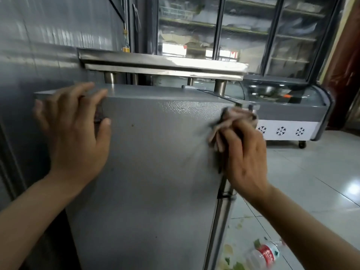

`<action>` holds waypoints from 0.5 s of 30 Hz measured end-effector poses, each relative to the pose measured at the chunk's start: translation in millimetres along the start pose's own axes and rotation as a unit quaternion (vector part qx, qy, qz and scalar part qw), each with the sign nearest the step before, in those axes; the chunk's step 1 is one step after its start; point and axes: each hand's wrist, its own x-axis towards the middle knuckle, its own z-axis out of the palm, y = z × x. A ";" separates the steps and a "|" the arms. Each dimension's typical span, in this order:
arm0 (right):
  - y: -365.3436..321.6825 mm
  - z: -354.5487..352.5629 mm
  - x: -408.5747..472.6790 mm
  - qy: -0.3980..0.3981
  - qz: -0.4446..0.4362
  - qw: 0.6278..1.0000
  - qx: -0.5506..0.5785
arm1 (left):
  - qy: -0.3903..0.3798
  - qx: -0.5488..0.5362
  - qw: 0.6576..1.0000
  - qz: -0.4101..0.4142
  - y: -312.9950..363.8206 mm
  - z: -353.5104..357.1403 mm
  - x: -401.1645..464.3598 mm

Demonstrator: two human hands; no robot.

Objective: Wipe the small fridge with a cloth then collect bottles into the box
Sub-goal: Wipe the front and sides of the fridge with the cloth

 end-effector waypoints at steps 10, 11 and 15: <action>-60.1 42.9 -50.2 -0.039 -0.121 0.992 0.021 | 0.028 0.019 0.999 -0.006 -0.1 4.9 -1.8; -60.2 41.5 -60.2 -0.067 -0.167 0.984 0.015 | 0.023 0.022 0.999 -0.006 1.4 2.2 -2.7; -44.8 28.2 -27.7 -0.071 -0.249 0.966 0.009 | 0.000 0.026 1.000 0.009 -9.5 -13.9 -3.2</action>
